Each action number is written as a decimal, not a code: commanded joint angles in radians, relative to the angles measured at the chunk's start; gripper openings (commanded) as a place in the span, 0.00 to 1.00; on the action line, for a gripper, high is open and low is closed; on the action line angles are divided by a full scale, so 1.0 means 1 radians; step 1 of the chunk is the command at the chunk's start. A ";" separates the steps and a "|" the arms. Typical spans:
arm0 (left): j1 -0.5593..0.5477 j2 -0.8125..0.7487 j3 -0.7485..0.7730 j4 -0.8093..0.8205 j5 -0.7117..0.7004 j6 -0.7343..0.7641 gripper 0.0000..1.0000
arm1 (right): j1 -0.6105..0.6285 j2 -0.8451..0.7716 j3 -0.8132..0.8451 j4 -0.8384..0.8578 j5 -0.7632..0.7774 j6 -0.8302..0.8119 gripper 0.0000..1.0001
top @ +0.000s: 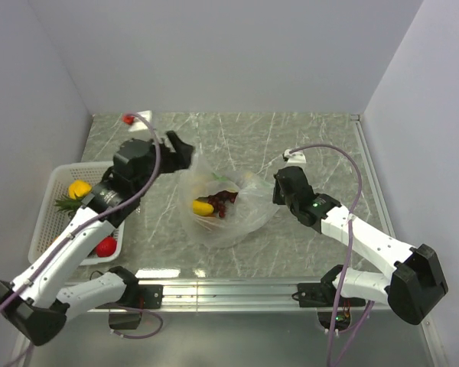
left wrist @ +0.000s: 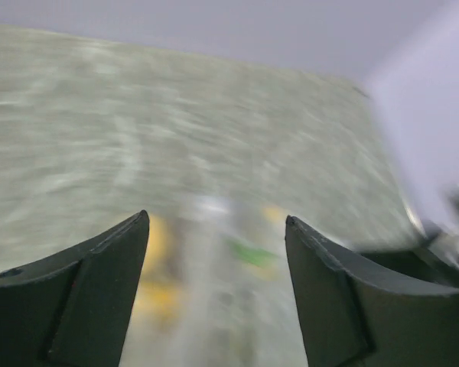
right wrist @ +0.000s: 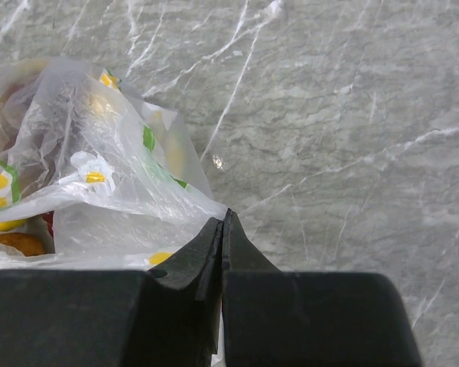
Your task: Untie the knot of the plastic bag and take out the fruit
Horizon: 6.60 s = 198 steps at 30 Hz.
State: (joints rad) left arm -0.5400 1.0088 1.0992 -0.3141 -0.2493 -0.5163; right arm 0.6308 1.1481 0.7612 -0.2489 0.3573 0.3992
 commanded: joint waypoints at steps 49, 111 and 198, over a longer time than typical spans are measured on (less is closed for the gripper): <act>-0.195 0.464 -0.401 0.418 -0.019 -0.123 0.87 | 0.056 0.036 0.013 0.152 -0.003 0.063 0.00; 0.371 0.034 -0.051 -0.065 -0.200 -0.073 0.16 | 0.055 -0.041 -0.053 0.117 0.117 0.010 0.00; -0.164 0.628 -0.217 0.090 -0.123 -0.384 0.68 | 0.064 -0.084 -0.066 0.106 0.104 -0.002 0.00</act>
State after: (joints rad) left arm -0.7006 1.7058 0.9474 -0.2550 -0.4168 -0.8619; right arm 0.6895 1.0821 0.7101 -0.1513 0.4297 0.3958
